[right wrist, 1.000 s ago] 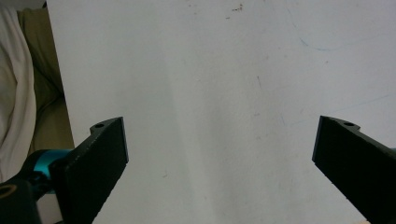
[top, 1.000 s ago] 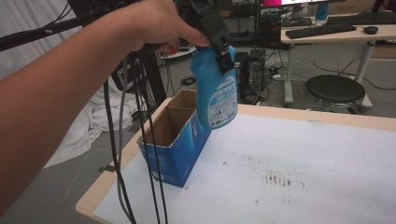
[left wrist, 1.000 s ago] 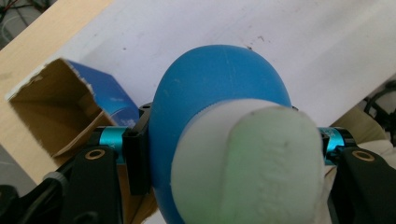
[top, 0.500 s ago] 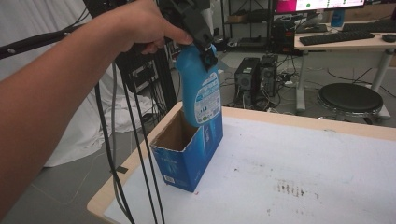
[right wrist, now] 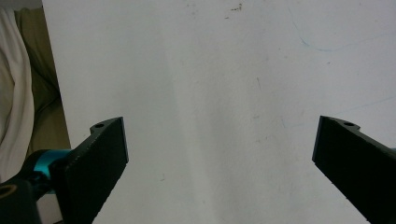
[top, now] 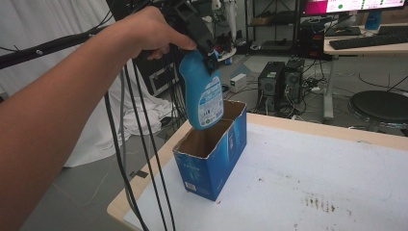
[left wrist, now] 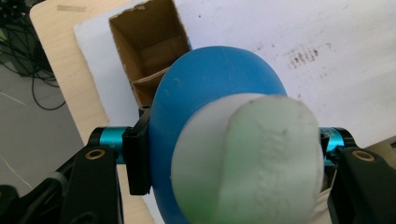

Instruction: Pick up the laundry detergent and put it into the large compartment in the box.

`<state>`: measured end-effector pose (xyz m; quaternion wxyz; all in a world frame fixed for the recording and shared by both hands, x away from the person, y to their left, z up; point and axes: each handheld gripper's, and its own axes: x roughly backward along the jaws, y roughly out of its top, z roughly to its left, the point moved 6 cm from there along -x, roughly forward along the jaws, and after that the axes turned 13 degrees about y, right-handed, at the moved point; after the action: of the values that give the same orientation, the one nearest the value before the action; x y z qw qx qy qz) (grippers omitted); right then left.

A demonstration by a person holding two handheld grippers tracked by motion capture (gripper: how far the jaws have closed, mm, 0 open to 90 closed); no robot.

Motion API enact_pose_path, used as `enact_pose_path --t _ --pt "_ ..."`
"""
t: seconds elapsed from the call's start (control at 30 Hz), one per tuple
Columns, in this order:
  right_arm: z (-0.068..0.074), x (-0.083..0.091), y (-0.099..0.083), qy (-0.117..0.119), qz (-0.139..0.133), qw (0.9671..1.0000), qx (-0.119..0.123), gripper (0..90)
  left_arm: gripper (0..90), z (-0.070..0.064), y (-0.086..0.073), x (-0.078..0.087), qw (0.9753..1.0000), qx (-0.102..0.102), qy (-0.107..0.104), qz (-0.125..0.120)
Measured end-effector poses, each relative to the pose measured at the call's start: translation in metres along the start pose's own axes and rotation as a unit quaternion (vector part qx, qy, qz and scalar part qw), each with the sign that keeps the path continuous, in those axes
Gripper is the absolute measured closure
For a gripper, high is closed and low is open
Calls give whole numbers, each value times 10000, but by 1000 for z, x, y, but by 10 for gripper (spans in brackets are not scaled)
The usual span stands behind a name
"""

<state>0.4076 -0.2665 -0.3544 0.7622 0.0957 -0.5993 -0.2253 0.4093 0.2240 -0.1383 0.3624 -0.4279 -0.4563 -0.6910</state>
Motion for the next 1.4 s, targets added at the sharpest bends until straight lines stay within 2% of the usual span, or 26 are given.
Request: enact_pose_path --t 0.17,0.33,0.47,0.53,0.8,0.97,1.1,1.3,1.4 --pt "0 -1 1 7 27 10000 -7 25 381 7 -6 -15 10000 23 4 68" --pt "-1 -1 0 -2 33 10000 -65 25 381 8 -11 -29 9999 -128 -23 98" --pt "-1 -2 1 6 33 9999 -95 25 381 7 -12 -39 9998 -153 -97 121" --pt "-1 -2 1 9 42 9999 -99 25 381 6 -13 -44 9994 -300 -101 124" --pt "-2 -1 -1 -10 33 9999 -129 25 381 6 -13 -51 9980 -611 -149 56" --pt "-3 0 -1 -15 25 9999 -148 25 382 4 -14 -57 9950 -975 -194 18" --pt "-3 0 -1 -9 33 9998 -186 25 382 1 -16 -63 9906 -1333 -322 0" --pt "-4 -1 -1 -15 37 9998 -189 25 382 1 -18 -79 9891 -1423 -356 104" --pt "-5 -1 -2 -19 52 9998 -200 25 382 0 -22 -94 9874 -1530 -388 143"
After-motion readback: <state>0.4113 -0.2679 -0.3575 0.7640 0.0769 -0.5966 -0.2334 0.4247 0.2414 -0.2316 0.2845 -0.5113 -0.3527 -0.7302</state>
